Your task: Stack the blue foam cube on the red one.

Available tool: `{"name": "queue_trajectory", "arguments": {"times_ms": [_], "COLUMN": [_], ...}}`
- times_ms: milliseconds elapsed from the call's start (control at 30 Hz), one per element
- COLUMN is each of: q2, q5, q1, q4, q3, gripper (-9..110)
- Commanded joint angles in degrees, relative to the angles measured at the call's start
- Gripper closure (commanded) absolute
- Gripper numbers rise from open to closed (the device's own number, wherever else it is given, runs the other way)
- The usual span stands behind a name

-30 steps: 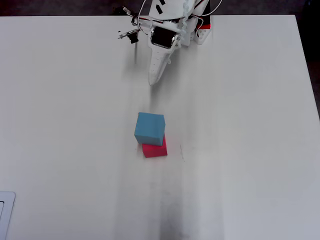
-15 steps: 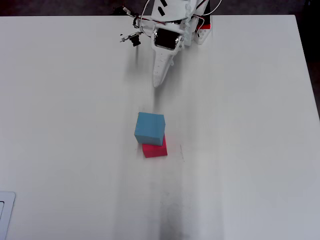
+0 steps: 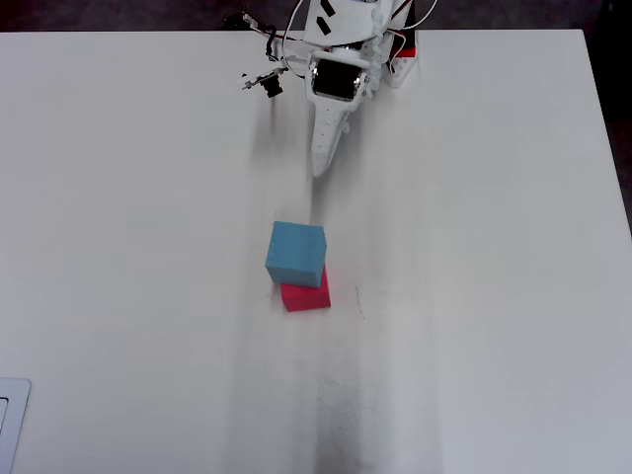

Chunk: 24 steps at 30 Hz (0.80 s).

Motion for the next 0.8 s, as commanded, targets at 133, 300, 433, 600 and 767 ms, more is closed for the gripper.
{"name": "queue_trajectory", "arguments": {"times_ms": [133, 300, 433, 600, 767], "q2": [0.35, 0.35, 0.35, 0.35, 0.35], "q5": [0.09, 0.09, 0.09, 0.09, 0.09], "q1": [-0.35, -0.35, -0.35, -0.35, -0.35], "q4": [-1.41, -1.41, -1.41, -1.41, -1.41], "q3": [-0.09, -0.09, -0.09, -0.09, -0.09], "gripper": [86, 83, 83, 82, 79]}}
